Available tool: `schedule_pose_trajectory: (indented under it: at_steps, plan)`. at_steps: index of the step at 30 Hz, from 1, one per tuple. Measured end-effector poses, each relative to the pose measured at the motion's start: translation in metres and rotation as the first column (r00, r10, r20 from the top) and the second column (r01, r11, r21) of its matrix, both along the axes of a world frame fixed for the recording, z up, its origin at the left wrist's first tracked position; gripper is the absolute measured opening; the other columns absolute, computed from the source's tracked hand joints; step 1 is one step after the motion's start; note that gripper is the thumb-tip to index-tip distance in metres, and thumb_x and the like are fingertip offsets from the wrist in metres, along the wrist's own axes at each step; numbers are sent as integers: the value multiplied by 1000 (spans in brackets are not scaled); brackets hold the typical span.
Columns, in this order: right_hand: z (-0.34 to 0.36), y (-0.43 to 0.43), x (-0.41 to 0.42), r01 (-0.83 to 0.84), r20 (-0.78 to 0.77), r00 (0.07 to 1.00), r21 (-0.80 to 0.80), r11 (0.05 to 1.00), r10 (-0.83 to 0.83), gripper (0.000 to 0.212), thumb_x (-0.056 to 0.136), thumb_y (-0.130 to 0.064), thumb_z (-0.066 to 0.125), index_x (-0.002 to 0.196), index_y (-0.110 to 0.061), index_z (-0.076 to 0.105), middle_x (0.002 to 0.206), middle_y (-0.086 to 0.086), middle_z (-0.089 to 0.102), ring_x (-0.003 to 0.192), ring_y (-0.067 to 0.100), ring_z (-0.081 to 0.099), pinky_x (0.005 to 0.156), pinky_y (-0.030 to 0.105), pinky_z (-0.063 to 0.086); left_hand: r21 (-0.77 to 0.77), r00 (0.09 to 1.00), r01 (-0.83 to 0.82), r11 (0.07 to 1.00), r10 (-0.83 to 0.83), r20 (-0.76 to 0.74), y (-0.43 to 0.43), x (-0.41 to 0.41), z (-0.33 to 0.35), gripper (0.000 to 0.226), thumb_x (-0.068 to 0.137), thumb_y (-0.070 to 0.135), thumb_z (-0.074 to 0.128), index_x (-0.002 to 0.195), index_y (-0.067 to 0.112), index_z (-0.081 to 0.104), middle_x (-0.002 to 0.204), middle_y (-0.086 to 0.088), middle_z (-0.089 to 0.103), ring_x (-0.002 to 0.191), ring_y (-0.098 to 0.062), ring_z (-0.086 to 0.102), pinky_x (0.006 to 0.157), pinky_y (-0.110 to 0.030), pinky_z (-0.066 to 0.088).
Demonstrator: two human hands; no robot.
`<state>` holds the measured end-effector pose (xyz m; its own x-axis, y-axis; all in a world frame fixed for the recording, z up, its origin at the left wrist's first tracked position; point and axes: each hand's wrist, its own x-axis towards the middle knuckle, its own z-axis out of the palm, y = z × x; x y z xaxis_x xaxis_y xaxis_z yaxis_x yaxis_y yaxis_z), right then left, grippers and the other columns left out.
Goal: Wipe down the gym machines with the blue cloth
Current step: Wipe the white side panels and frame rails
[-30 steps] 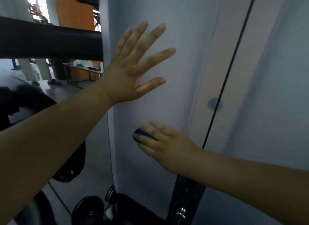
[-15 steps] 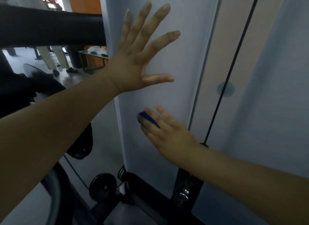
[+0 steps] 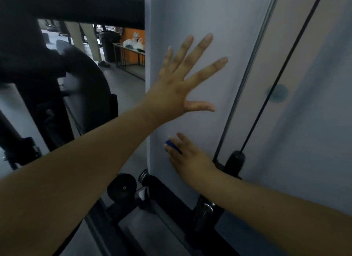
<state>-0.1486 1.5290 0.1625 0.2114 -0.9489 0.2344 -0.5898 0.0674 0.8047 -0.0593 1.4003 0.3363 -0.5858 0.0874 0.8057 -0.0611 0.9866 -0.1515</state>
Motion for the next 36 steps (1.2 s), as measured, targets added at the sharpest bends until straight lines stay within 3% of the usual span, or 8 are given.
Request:
schedule_pose_trajectory:
  at_steps: [4, 9, 14, 19, 24, 28, 32, 36]
  plan:
    - [9, 1, -7, -47, 5, 999, -172, 984, 48, 46, 107, -19, 45, 146, -6, 67, 164, 19, 49, 156, 45, 40, 131, 68, -2, -8, 1000, -15, 1000, 15, 14, 0, 6, -22, 99, 93, 83, 60, 171, 27, 33, 181, -21, 14, 168, -46, 5, 123, -82, 14]
    - [-48, 21, -5, 48, -80, 996, 175, 983, -34, 60, 101, -47, 69, 152, -17, 62, 165, 11, 51, 155, 40, 41, 124, 71, -22, 27, 999, -11, 1000, 10, 46, -8, 15, -81, 94, 94, 77, 65, 171, 32, 33, 182, -16, 11, 169, -42, 4, 122, -84, 16]
    - [-20, 8, -3, 34, 80, 997, -154, 987, -22, 53, 105, -24, 52, 154, -4, 56, 161, 19, 52, 151, 45, 42, 133, 59, 7, 111, 999, -7, 994, 1, 52, -15, 20, -128, 84, 101, 70, 60, 171, 34, 32, 183, -13, 10, 169, -39, 3, 124, -81, 18]
    - [-81, 19, 7, 137, -215, 976, 435, 890, -45, 75, 114, -58, 32, 170, -9, 23, 179, 17, 14, 165, 42, 7, 123, 66, -27, 178, 999, -21, 984, 14, 43, -17, 19, -155, 85, 101, 69, 62, 172, 37, 29, 184, -9, 6, 170, -38, 1, 125, -80, 21]
    - [-71, 3, -3, 25, 28, 999, 193, 981, -31, 56, 108, -34, 36, 151, -8, 61, 162, 18, 52, 154, 45, 41, 133, 61, 9, 212, 999, -14, 977, 6, 35, -14, 21, -163, 83, 103, 64, 64, 173, 36, 28, 184, -8, 5, 170, -35, -1, 127, -77, 20]
    - [-106, 12, 5, 97, -192, 981, 448, 889, -10, 60, 114, -39, 33, 165, -9, 40, 176, 19, 27, 163, 46, 19, 117, 67, -32, 225, 998, -8, 974, -5, 58, -12, 24, -171, 80, 106, 63, 60, 173, 36, 25, 184, -8, 2, 170, -34, -2, 127, -75, 22]
    - [-94, 1, 8, 84, 27, 995, 362, 929, -100, 50, 107, -31, 45, 145, -8, 67, 164, 21, 49, 155, 46, 40, 129, 68, -9, 195, 997, -31, 980, 17, 74, -17, 27, -178, 79, 108, 60, 60, 174, 35, 25, 184, -9, 4, 170, -33, 0, 130, -70, 23]
    - [-115, 5, 14, 94, -145, 989, 423, 901, -35, 63, 116, -40, 29, 170, -9, 26, 180, 19, 10, 166, 44, 3, 121, 68, -29, 235, 996, -28, 972, 8, 88, -20, 30, -193, 77, 109, 59, 59, 174, 33, 25, 184, -7, 3, 170, -32, -1, 132, -67, 19]
